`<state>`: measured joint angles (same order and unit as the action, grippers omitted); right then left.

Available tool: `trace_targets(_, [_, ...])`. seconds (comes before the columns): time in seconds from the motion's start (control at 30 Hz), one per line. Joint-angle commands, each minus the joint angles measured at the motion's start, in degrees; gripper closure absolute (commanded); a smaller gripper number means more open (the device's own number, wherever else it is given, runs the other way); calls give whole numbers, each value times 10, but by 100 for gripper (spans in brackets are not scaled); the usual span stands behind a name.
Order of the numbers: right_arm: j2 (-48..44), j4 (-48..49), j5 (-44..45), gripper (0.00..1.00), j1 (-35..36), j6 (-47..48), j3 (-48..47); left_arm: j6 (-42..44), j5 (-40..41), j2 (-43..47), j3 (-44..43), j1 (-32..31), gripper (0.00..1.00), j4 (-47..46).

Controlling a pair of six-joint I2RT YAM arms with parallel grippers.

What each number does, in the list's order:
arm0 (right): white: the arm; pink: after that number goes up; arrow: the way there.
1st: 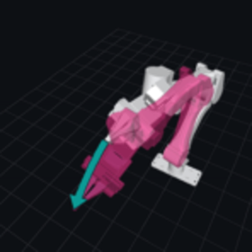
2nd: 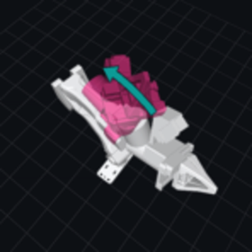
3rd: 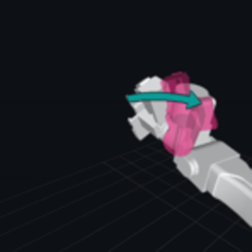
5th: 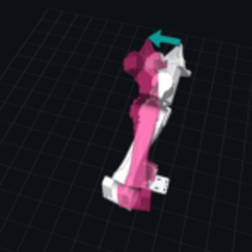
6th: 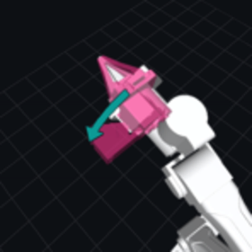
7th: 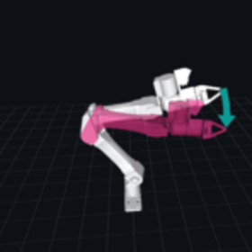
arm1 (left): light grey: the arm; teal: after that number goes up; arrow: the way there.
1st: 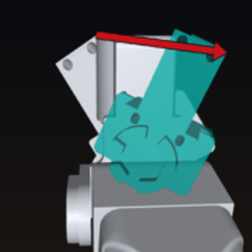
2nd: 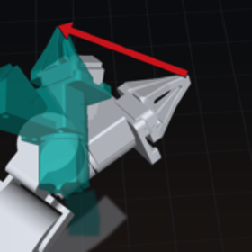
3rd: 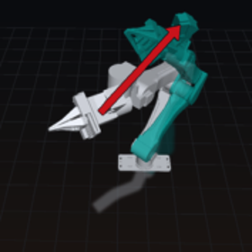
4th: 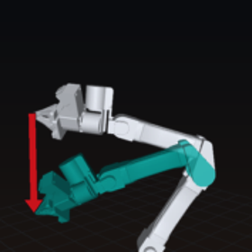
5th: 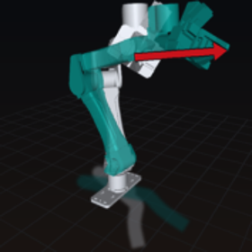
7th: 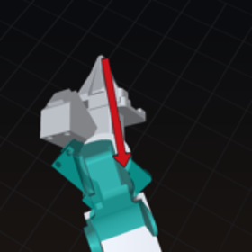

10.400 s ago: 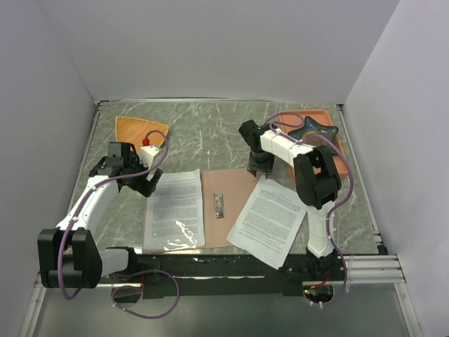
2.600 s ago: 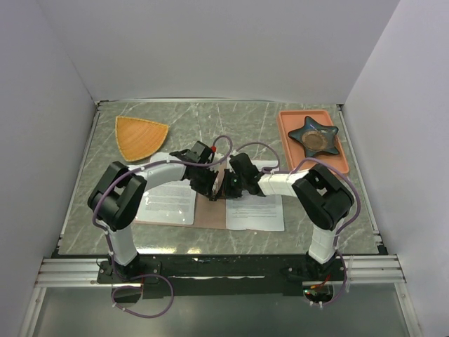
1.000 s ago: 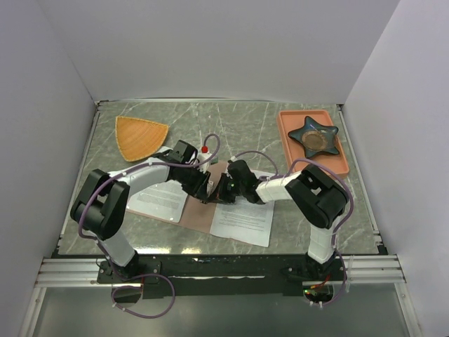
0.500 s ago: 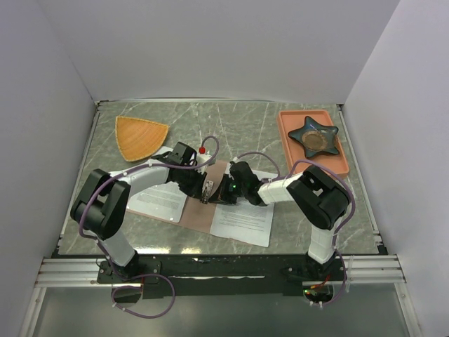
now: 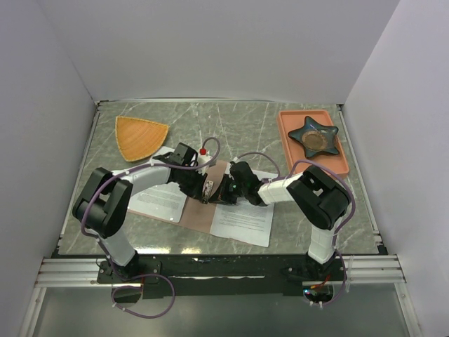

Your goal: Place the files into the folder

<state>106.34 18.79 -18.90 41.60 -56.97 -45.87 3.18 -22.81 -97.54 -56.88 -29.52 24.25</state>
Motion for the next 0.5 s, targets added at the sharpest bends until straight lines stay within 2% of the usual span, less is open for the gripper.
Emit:
trace_targets(0.0, [46,-159,79,100,-2,34,35,-6,6,-25,9,-20,83,-13])
trace_targets(0.47, [73,-161,78,100,36,19,13,-23,57,-74,-4,-61,90,-10])
